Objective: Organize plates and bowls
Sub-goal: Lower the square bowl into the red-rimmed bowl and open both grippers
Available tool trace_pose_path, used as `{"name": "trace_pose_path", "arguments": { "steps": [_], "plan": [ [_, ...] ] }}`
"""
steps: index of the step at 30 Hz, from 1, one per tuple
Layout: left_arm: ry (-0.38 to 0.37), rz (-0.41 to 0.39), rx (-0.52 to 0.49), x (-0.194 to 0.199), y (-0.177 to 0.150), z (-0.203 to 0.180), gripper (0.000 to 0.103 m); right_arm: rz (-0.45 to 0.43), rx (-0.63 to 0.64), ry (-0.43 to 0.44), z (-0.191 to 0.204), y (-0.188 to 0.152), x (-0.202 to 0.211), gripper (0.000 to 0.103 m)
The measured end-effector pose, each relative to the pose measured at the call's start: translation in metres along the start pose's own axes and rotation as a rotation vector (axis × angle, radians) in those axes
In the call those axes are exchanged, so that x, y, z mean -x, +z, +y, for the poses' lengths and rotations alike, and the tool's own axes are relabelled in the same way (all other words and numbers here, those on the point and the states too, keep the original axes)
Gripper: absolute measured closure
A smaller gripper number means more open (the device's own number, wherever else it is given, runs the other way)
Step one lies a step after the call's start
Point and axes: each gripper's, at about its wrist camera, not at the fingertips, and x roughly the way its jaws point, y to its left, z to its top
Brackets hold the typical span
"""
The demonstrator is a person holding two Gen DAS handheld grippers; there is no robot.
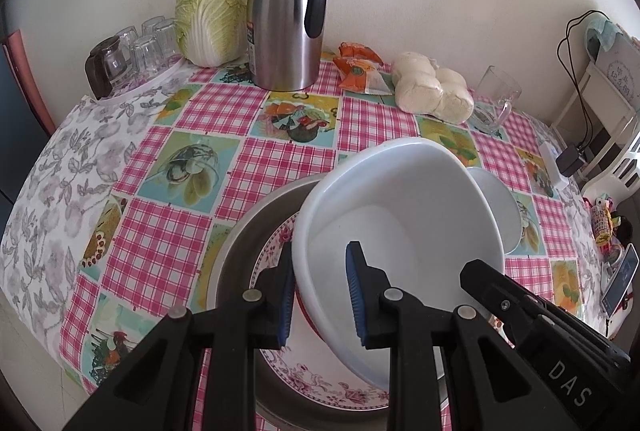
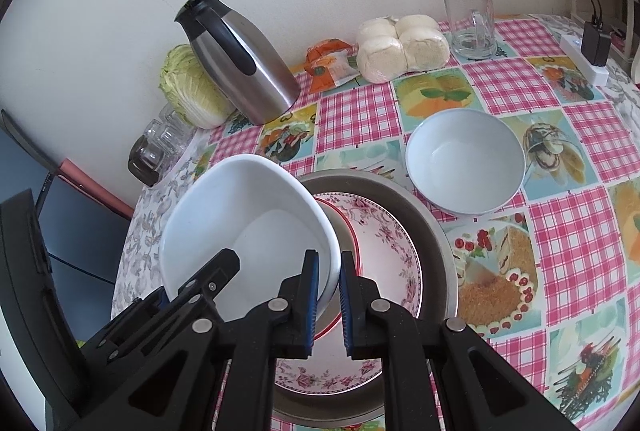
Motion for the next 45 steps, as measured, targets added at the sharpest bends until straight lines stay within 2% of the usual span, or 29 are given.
{"name": "trace_pose_path", "arguments": {
  "steps": [13,25,33,45],
  "plan": [
    [0.005,0.014,-0.011,-0.009,-0.002,-0.003,0.077,0.015,-0.012,-0.010,-0.006,-0.002,-0.009,0.089],
    [-0.011,-0.010,0.040,-0.004,0.000,0.010,0.078,0.011,-0.028,0.015,-0.009,-0.001,-0.009,0.088],
    [-0.052,-0.022,0.054,0.000,0.002,0.013,0.078,-0.005,-0.025,0.025,-0.007,0.000,-0.004,0.087],
    [-0.034,-0.035,0.048,0.005,0.002,0.009,0.078,-0.012,-0.031,0.037,-0.004,0.001,0.003,0.087]
  ]
}}
